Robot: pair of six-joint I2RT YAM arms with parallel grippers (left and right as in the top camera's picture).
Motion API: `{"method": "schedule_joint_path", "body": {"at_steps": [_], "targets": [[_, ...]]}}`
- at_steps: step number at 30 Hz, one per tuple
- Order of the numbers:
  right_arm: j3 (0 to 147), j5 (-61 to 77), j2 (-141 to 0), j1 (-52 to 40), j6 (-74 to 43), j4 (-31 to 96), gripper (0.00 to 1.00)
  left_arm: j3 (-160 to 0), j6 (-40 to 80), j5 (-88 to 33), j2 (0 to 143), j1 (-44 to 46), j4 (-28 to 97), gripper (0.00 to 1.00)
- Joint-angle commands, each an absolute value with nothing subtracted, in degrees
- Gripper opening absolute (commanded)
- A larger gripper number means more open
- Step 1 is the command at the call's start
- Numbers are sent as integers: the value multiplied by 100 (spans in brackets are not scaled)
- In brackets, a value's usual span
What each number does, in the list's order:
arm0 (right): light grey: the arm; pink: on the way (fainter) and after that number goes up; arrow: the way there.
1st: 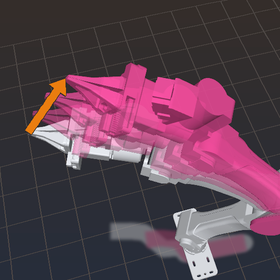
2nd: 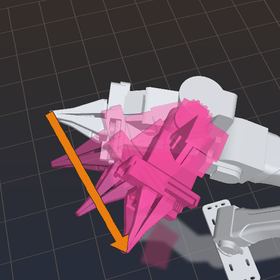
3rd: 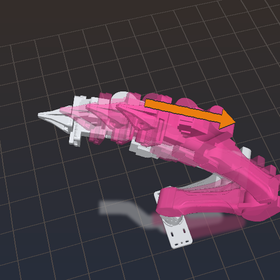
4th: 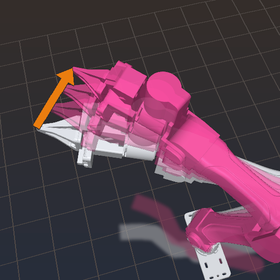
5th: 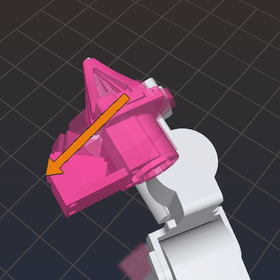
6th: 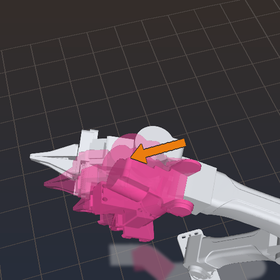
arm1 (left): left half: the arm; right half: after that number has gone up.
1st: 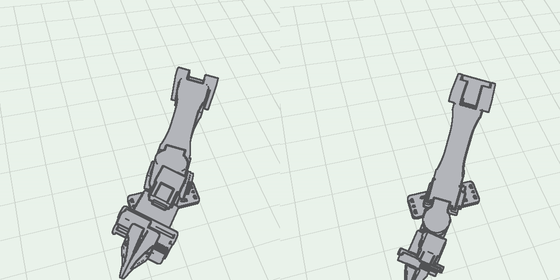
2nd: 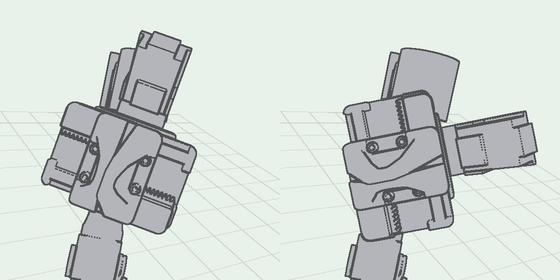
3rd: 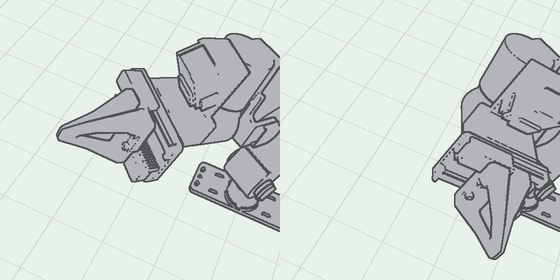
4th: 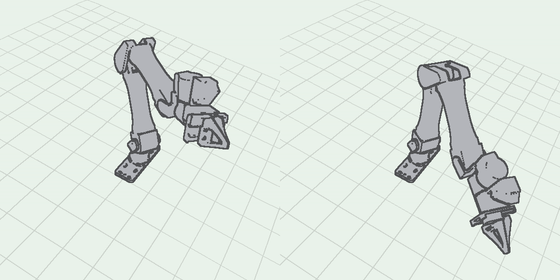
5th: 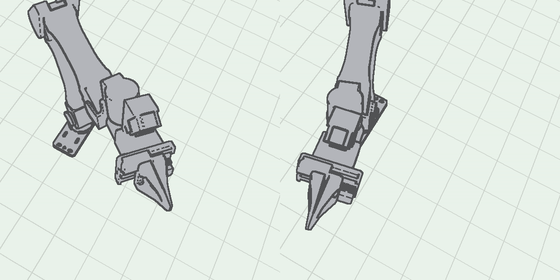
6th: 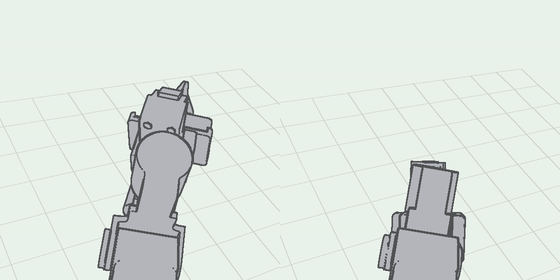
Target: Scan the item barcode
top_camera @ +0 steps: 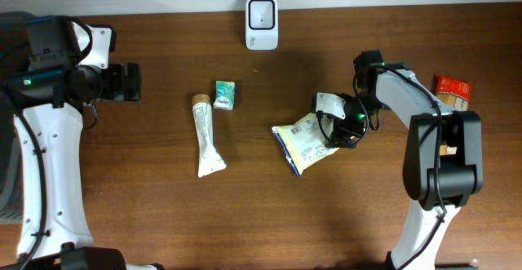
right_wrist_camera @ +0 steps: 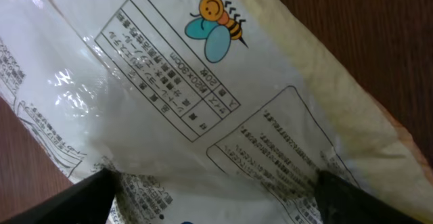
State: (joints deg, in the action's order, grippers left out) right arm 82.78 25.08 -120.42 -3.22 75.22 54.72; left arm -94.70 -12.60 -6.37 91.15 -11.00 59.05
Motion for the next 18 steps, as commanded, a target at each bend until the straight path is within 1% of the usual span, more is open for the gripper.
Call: {"method": "schedule_joint_path", "body": {"at_steps": [1, 2, 3, 4, 5, 6, 8, 9, 10, 12, 14, 16, 18], "targets": [[7950, 2290, -12219, -491, 6729, 5347, 96, -9476, -1334, -615, 8967, -1105, 5902, 99], [7957, 2296, -12219, -574, 6064, 5301, 96, -9476, -1334, -615, 8967, -1105, 5902, 99], [7957, 2322, -12219, -633, 5642, 5286, 96, -9476, -1334, -615, 8967, -1105, 5900, 99], [7957, 2403, -12219, -755, 4908, 5286, 95, -9476, -1334, -615, 8967, -1105, 5902, 99], [7957, 2493, -12219, -926, 4108, 5293, 90, -9476, -1334, -615, 8967, -1105, 5902, 99], [7957, 2320, -12219, -1144, 3483, 5387, 83, -9476, -1334, -615, 8967, -1105, 5902, 99], [7964, 1824, -12219, -1378, 2978, 5577, 81, -9476, -1334, -615, 8967, -1105, 5902, 99], [7988, 1680, -12219, -1476, 2646, 5658, 85, -9476, -1334, -615, 8967, -1105, 5902, 99], [8132, 1686, -12219, -1581, 2324, 5887, 97, -9476, -1334, -615, 8967, -1105, 5902, 99], [8608, 1656, -12219, -1649, 2287, 6386, 99, -9476, -1334, -615, 8973, -1105, 5900, 99], [8853, 1404, -12219, -1649, 2375, 6427, 99, -9476, -1334, -615, 8976, -1105, 5905, 99], [8936, 1192, -12219, -1660, 3131, 6390, 99, -9476, -1334, -615, 8976, -1105, 5902, 99], [8908, 1186, -12219, -1684, 3642, 6420, 99, -9476, -1334, -615, 8976, -1105, 5902, 99]]}}
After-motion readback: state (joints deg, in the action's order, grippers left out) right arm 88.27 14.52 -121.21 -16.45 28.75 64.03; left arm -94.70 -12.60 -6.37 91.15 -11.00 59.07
